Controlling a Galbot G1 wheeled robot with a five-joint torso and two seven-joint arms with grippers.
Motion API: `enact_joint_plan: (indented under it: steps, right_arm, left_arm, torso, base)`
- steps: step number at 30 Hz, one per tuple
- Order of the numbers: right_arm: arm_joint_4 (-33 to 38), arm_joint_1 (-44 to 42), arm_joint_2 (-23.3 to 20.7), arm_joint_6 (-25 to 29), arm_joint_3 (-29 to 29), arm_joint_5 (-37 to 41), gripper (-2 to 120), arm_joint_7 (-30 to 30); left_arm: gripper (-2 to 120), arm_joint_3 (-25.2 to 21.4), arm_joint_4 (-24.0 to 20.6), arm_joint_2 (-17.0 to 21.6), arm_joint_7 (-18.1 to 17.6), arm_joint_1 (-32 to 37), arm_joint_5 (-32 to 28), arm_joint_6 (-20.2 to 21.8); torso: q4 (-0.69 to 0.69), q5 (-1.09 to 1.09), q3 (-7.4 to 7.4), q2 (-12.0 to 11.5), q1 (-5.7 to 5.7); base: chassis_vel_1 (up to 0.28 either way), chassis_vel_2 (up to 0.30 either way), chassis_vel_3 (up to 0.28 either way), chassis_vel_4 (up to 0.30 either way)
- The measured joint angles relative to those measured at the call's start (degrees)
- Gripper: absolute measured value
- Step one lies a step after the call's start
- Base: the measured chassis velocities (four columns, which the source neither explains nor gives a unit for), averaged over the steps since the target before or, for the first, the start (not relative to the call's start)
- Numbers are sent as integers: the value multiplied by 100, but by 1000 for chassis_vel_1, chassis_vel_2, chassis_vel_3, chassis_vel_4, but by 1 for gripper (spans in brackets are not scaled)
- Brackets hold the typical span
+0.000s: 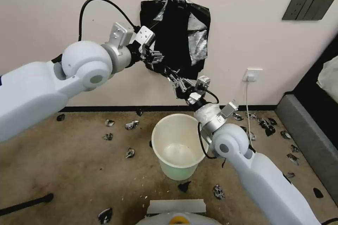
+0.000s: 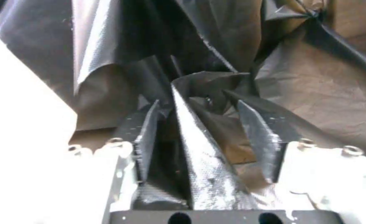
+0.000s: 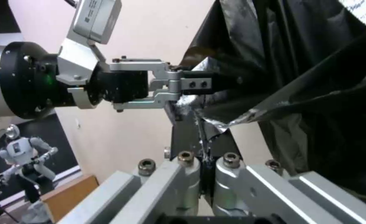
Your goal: Place a trash bag onto the trash bin.
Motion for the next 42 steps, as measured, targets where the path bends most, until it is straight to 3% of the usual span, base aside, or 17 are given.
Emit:
enact_joint_plan:
  steps: [4, 6, 7, 9, 11, 14, 17, 23, 25, 30, 35, 39, 42]
  right_arm:
    - [37, -15, -17, 7, 54, 15, 0, 1]
    - [49, -17, -18, 7, 66, 19, 0, 2]
    - [77, -21, -20, 9, 93, 34, 0, 12]
    - [91, -26, -21, 9, 103, 50, 0, 15]
    - [138, -40, -39, 9, 129, 113, 0, 27]
    - [176, -62, -62, 9, 168, 130, 0, 33]
    - [233, -122, -91, 6, 236, 132, 0, 42]
    - [462, -374, -189, -40, 444, 130, 0, 63]
    - [572, -498, -247, -82, 541, 126, 1, 76]
    - [789, -705, -312, -157, 717, 103, 18, 151]
    - [971, -941, -392, -208, 881, 15, 32, 172]
    - [1329, -1314, -634, -315, 1243, 10, 53, 276]
    - [1379, -1284, -762, -383, 1396, 99, 62, 386]
  left_arm:
    - [32, 13, -19, -114, -413, -112, -665, 273]
    - [31, 17, -19, -122, -436, -125, -713, 283]
    - [22, 48, -10, -140, -552, -185, -867, 284]
    - [19, 63, -7, -144, -603, -203, -908, 285]
    - [7, 80, 19, -157, -747, -229, -1037, 286]
    - [0, 76, 67, -204, -886, -238, -1170, 323]
    - [0, 44, 146, -275, -982, -235, -1207, 303]
    - [0, -139, 238, -313, -959, -29, -1042, -327]
    - [0, -322, 259, -275, -839, 163, -1012, -1027]
    - [0, -763, 124, -142, -572, 590, -1033, -1677]
    - [0, -1091, -41, -30, -511, 981, -1040, -1906]
    - [0, -1696, -244, 87, -329, 1739, -1024, -2316]
    - [0, -1924, -312, 116, -267, 1986, -1020, -2433]
  torso:
    - [-1, 1, 0, 0, 0]
    - [-1, 0, 0, 0, 0]
    - [-1, 1, 0, 0, 0]
    - [-1, 1, 0, 0, 0]
    - [0, -1, 0, 0, 0]
    - [0, 0, 0, 0, 0]
    - [0, 0, 0, 0, 0]
    - [-1, 1, 0, 0, 0]
    - [-1, -2, 0, 0, 0]
    - [-1, -1, 0, 0, 0]
    - [0, 2, -1, 0, 0]
    - [-1, -1, 0, 0, 0]
    - [-1, 1, -1, 0, 0]
  base:
    - [0, 0, 0, 0]
    - [0, 0, 0, 0]
    - [0, 0, 0, 0]
    - [0, 0, 0, 0]
    - [0, 0, 0, 0]
    - [0, 0, 0, 0]
    - [0, 0, 0, 0]
    - [0, 0, 0, 0]
    - [0, 0, 0, 0]
    - [0, 0, 0, 0]
    - [0, 0, 0, 0]
    - [0, 0, 0, 0]
    - [0, 0, 0, 0]
